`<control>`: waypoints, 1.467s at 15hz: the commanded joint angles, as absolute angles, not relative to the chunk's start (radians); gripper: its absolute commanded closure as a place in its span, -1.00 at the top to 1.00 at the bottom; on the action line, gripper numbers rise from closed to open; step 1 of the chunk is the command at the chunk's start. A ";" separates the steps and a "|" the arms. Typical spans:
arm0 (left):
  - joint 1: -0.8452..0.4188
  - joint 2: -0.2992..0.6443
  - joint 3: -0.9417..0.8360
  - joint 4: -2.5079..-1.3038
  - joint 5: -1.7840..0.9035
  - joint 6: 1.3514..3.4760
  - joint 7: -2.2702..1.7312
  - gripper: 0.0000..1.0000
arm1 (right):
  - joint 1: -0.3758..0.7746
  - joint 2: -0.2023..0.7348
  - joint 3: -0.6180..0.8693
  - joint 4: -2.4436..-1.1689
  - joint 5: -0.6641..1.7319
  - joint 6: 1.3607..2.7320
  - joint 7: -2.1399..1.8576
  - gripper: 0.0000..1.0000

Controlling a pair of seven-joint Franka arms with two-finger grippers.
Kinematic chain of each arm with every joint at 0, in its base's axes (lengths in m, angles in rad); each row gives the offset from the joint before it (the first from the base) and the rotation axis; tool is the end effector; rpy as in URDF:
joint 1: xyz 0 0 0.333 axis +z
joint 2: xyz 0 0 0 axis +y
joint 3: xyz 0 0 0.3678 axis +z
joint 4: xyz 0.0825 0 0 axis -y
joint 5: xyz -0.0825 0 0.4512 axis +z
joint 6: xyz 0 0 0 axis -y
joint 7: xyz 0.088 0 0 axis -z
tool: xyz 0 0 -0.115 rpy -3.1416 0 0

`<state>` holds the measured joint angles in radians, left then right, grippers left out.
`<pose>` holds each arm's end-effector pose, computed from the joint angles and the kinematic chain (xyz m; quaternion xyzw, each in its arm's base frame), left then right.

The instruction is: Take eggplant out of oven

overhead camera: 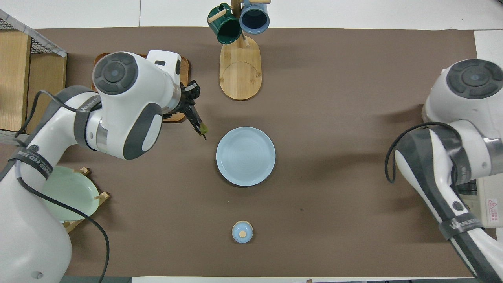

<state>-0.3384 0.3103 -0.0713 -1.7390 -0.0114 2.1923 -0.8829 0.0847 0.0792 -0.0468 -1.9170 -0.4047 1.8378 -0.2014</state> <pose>0.6737 -0.2883 0.4228 0.9682 0.2391 0.0479 0.0557 0.6289 -0.0101 0.4613 0.9611 0.1841 -0.0929 0.1839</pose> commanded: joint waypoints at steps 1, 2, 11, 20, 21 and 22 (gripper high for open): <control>-0.235 0.347 -0.083 -1.703 -0.006 2.169 -0.642 -1.00 | 0.046 0.072 -0.041 -1.884 -0.385 1.806 -0.236 -1.00; -0.207 0.366 -0.081 -1.700 -0.009 2.172 -0.565 -1.00 | 0.035 0.058 -0.041 -1.884 -0.380 1.789 -0.250 -1.00; -0.115 0.600 -0.078 -1.500 0.084 2.255 -0.354 -1.00 | 0.011 -0.034 -0.038 -1.783 -0.149 1.664 -0.260 -1.00; -0.109 0.598 -0.075 -1.503 0.083 2.266 -0.250 1.00 | 0.054 0.006 -0.034 -2.019 -0.240 1.950 -0.149 -1.00; -0.106 0.592 -0.075 -1.502 0.081 2.246 -0.250 1.00 | 0.054 0.005 -0.034 -2.025 -0.271 1.936 -0.149 -1.00; -0.106 0.585 -0.077 -1.500 0.072 2.218 -0.250 1.00 | 0.045 0.005 -0.035 -2.026 -0.278 1.939 -0.150 -1.00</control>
<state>-0.1186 0.5917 -0.0703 -1.5224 0.0625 2.2716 -0.2685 0.0590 0.0371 -0.0381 -1.9977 -0.2398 1.9447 -0.1515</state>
